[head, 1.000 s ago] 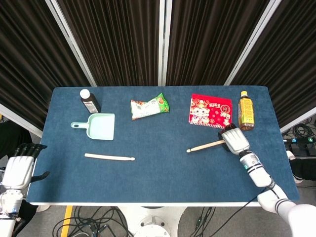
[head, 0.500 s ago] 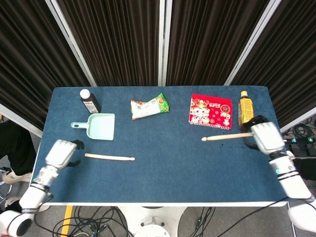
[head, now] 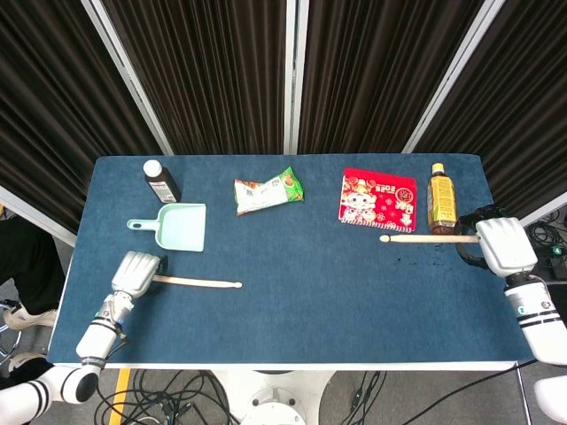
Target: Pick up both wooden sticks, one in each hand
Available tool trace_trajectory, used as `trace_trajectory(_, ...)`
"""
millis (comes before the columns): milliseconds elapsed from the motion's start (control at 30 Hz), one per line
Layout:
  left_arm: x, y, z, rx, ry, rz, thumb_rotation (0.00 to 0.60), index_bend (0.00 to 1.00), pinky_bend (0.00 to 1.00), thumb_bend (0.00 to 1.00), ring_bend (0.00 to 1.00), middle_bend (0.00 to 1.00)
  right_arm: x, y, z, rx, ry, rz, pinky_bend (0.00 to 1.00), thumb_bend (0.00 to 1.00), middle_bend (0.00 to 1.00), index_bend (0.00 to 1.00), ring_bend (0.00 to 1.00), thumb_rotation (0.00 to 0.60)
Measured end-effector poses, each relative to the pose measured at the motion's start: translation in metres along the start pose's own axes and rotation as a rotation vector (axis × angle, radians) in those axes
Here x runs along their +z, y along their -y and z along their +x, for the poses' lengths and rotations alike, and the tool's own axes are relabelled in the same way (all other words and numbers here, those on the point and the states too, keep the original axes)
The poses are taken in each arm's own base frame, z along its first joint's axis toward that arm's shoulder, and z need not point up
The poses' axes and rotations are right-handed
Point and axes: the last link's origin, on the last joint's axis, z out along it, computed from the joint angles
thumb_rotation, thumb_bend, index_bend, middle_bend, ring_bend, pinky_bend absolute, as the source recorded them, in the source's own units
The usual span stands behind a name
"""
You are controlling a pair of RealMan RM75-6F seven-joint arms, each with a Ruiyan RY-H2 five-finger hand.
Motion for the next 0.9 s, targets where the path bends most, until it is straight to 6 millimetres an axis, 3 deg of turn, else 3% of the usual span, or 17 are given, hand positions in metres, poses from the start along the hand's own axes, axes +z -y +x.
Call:
trace_trajectory(200, 0.010, -0.012, -0.003, -0.010, 0.016, -0.010, 0.600, 0.47, 0.88, 0.28, 0.72, 0.51, 0.002, -0.001, -0.004, 0.005, 0.006, -0.002, 0.22, 0.58, 0.52, 0.62, 0.30, 0.600)
trace_trajectory(633, 0.013, -0.015, -0.013, 0.017, 0.044, -0.008, 0.600, 0.50, 0.88, 0.31, 0.72, 0.53, 0.001, -0.008, -0.013, 0.028, 0.023, -0.019, 0.22, 0.58, 0.53, 0.62, 0.30, 0.600)
trace_trajectory(900, 0.013, -0.015, -0.013, 0.012, 0.035, -0.010, 0.600, 0.59, 0.90, 0.39, 0.73, 0.61, 0.001, -0.007, -0.019, 0.038, 0.040, -0.021, 0.22, 0.58, 0.53, 0.62, 0.30, 0.600)
